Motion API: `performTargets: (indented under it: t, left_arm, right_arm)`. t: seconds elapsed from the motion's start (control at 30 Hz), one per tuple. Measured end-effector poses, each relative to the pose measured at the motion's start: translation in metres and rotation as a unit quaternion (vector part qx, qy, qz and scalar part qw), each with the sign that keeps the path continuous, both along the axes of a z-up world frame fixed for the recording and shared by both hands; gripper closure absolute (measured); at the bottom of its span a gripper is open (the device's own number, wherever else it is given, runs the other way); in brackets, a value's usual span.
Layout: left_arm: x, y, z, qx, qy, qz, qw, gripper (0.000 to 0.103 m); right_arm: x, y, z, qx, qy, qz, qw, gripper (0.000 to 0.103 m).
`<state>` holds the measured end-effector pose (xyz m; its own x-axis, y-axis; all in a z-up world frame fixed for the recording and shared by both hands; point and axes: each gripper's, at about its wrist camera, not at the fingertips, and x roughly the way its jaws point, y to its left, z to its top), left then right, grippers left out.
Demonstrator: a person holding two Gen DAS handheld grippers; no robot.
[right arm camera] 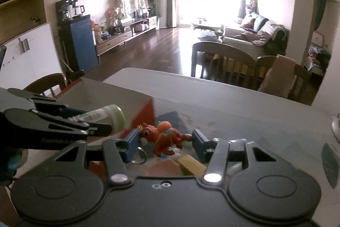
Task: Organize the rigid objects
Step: 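Carry the jar and toy into the white box while both tools open to release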
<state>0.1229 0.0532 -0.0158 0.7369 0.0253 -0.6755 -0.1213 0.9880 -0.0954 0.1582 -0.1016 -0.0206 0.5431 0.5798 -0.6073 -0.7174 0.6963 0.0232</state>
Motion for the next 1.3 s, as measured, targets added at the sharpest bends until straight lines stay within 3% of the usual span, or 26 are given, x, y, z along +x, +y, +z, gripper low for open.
performTargets:
  t: [0.47, 0.83, 1.03, 1.3]
  left_arm:
    - [-0.014, 0.097, -0.005, 0.018, 0.009, 0.032, 0.9993, 0.06]
    - [-0.008, 0.152, -0.051, 0.014, 0.063, 0.055, 0.9964, 0.06]
    - [-0.011, 0.164, -0.07, 0.01, 0.086, 0.061, 0.9944, 0.061]
    - [-0.014, 0.167, -0.077, 0.01, 0.093, 0.063, 0.9936, 0.061]
  right_arm:
    - [-0.016, 0.105, -0.012, -0.023, -0.001, 0.041, 0.999, 0.05]
    - [-0.011, 0.181, -0.081, -0.111, 0.033, 0.069, 0.991, 0.05]
    - [-0.018, 0.195, -0.106, -0.147, 0.052, 0.085, 0.984, 0.049]
    - [-0.012, 0.191, -0.105, -0.141, 0.063, 0.077, 0.985, 0.043]
